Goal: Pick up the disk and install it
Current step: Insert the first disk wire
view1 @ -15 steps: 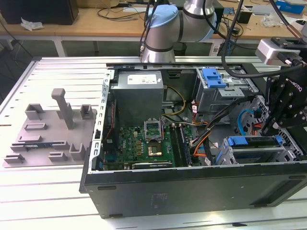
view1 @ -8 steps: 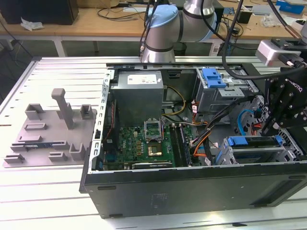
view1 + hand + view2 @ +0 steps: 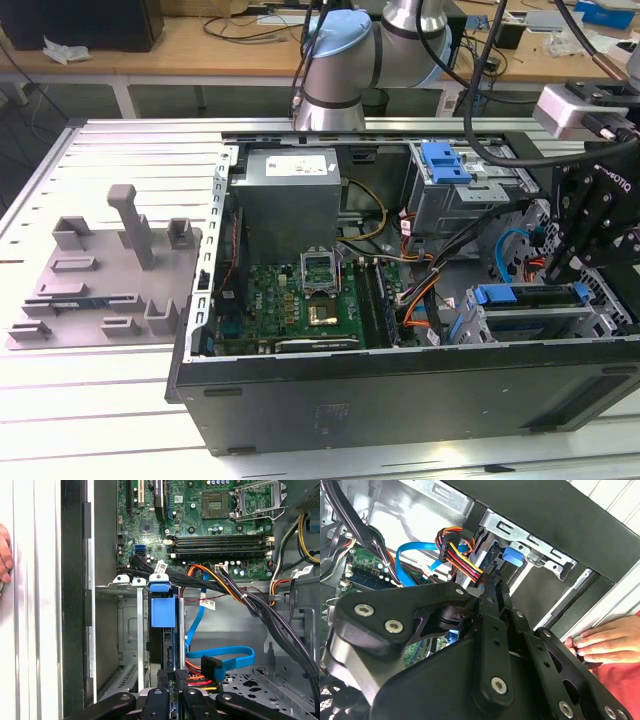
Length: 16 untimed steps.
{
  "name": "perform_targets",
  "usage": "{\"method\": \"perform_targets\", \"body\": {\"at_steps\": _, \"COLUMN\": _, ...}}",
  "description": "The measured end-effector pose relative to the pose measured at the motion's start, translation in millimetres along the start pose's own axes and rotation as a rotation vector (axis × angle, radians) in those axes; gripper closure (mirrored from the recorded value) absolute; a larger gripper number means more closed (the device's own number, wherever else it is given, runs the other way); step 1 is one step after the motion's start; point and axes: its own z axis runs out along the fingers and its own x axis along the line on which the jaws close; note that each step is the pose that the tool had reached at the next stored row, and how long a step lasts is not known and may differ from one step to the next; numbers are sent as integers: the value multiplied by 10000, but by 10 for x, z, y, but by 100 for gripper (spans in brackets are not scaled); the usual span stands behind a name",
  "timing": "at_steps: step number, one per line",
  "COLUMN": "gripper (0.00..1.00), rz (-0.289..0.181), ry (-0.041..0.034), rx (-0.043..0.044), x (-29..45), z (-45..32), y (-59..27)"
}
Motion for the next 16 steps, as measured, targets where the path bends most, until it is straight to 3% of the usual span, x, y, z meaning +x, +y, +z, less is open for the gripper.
{"method": "perform_targets", "body": {"at_steps": 16, "gripper": 84, "rz": -1, "ry": -12, "rx": -1, "x": -12, "z": 46, "y": -4}}
